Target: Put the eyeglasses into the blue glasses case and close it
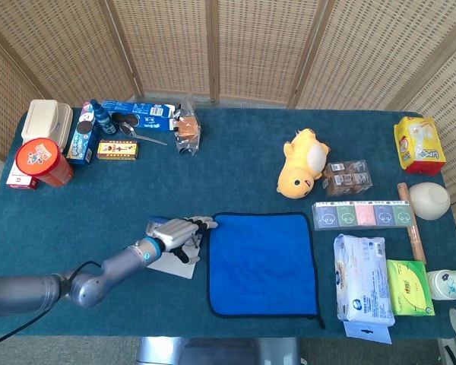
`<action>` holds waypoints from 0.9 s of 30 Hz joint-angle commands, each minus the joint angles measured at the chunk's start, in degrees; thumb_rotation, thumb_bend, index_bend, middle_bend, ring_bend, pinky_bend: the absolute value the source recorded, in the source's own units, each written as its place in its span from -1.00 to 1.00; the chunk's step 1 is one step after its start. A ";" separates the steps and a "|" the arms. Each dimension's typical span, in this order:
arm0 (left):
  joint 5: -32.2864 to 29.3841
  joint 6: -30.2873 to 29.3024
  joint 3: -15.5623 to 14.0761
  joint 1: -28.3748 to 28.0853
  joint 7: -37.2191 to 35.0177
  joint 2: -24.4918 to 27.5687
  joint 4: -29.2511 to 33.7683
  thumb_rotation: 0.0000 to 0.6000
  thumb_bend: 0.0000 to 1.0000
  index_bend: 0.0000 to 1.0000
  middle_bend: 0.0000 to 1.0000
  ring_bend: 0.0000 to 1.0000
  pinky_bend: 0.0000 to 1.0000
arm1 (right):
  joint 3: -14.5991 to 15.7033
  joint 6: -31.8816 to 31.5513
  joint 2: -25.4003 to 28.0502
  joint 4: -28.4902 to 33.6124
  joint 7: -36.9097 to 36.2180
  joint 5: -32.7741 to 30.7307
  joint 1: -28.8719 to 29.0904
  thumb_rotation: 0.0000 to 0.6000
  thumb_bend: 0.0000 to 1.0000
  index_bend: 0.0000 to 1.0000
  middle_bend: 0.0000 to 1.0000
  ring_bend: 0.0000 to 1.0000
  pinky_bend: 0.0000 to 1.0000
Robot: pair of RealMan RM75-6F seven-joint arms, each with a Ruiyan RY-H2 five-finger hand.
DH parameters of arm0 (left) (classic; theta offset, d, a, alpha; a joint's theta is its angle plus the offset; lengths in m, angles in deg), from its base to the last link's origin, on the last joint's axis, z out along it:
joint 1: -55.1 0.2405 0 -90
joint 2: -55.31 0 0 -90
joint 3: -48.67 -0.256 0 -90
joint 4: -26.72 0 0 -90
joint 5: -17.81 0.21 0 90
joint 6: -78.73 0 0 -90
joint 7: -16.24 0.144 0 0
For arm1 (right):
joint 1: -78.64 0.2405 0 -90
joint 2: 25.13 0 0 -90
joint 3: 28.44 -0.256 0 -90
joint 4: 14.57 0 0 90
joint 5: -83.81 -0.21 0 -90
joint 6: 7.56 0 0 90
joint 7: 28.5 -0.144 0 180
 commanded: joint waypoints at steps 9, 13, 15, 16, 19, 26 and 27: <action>3.59 -2.64 -4.18 4.81 -2.95 7.34 7.34 0.81 -0.35 -1.00 -0.99 -1.00 -0.78 | 0.10 0.12 -0.37 -0.44 -0.32 0.46 0.19 0.88 -0.41 -0.76 -0.52 -0.56 -0.65; 4.44 -3.03 -4.83 5.94 -4.03 8.18 7.96 0.80 -0.35 -1.00 -0.99 -1.00 -0.78 | 0.16 0.19 -0.49 -0.53 -0.35 0.78 0.34 0.89 -0.41 -0.76 -0.52 -0.56 -0.65; 5.09 -3.35 -4.83 6.50 -4.67 8.33 8.26 0.81 -0.35 -1.00 -0.99 -1.00 -0.78 | 0.20 0.22 -0.53 -0.55 -0.39 0.86 0.37 0.89 -0.41 -0.76 -0.52 -0.56 -0.65; 5.38 -3.38 -4.83 6.65 -4.86 8.36 8.35 0.81 -0.35 -1.00 -0.99 -1.00 -0.78 | 0.25 0.18 -0.51 -0.57 -0.42 0.91 0.34 0.89 -0.41 -0.76 -0.52 -0.56 -0.65; 6.53 -3.37 -4.89 6.98 -5.25 8.46 8.90 0.81 -0.35 -1.00 -0.99 -1.00 -0.78 | 0.33 0.14 -0.68 -0.77 -0.61 0.89 0.25 0.89 -0.41 -0.76 -0.52 -0.56 -0.65; 7.12 -3.37 -5.65 7.67 -5.89 9.56 10.29 0.80 -0.35 -1.00 -0.98 -1.00 -0.78 | 0.40 -0.10 -1.01 -1.61 -1.48 0.92 0.08 0.89 -0.42 -0.76 -0.52 -0.56 -0.65; 7.18 -3.53 -5.74 7.87 -6.05 9.76 10.57 0.80 -0.35 -1.00 -0.98 -1.00 -0.78 | 0.42 -0.05 -1.03 -1.70 -1.56 0.94 0.10 0.89 -0.41 -0.76 -0.52 -0.56 -0.65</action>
